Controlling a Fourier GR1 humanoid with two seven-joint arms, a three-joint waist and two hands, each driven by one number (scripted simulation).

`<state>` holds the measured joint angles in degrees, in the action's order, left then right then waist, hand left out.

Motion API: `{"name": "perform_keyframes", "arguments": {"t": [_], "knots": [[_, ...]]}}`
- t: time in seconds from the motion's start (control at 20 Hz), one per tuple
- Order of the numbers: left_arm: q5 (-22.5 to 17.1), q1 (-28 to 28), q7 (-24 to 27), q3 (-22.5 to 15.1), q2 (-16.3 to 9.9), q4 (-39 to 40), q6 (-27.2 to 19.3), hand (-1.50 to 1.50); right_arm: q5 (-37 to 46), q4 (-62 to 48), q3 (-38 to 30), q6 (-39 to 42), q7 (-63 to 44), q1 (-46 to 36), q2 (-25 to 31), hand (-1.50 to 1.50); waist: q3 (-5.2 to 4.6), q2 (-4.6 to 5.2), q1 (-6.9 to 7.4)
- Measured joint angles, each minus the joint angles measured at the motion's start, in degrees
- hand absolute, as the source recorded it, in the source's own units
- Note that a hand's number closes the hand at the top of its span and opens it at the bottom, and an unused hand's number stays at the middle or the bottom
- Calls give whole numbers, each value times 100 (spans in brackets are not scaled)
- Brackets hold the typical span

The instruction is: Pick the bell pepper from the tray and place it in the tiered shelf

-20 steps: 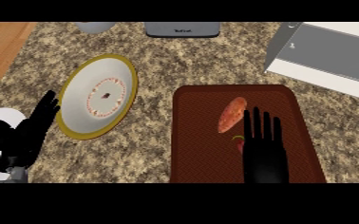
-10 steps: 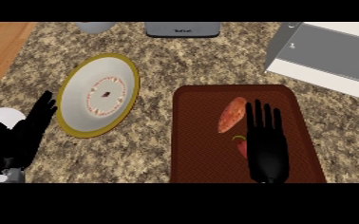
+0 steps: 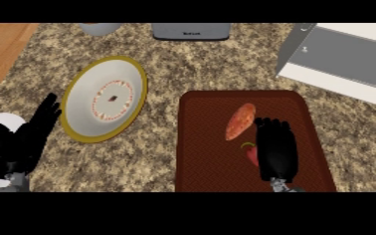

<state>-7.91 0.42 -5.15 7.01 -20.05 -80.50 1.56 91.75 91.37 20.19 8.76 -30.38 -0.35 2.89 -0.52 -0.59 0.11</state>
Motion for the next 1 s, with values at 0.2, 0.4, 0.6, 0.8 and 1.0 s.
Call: {"name": "perform_keyframes", "arguments": {"t": [0.2, 0.4, 0.6, 0.8, 1.0], "knots": [[56, 24, 3, 59, 33, -25, 44, 0, -48, 81, 1, -59, 184, 65, 156, 150, -10, -16, 5], [125, 131, 110, 90, 103, -45, 85, 0, 86, -65, 53, -131, 209, -72, 179, 150, -9, -17, 9], [161, 180, 43, 118, 163, -133, 125, 0, 327, 91, 266, -354, 162, 63, 225, 150, 7, -1, 1], [190, 83, -42, 192, 140, -117, 185, 0, 453, 512, 418, -507, 229, 240, 358, 150, 31, 28, -14], [217, 99, -59, 208, 193, -139, 170, 0, -423, 1015, -116, -265, 819, 226, 618, 150, 45, 48, -27]]}}
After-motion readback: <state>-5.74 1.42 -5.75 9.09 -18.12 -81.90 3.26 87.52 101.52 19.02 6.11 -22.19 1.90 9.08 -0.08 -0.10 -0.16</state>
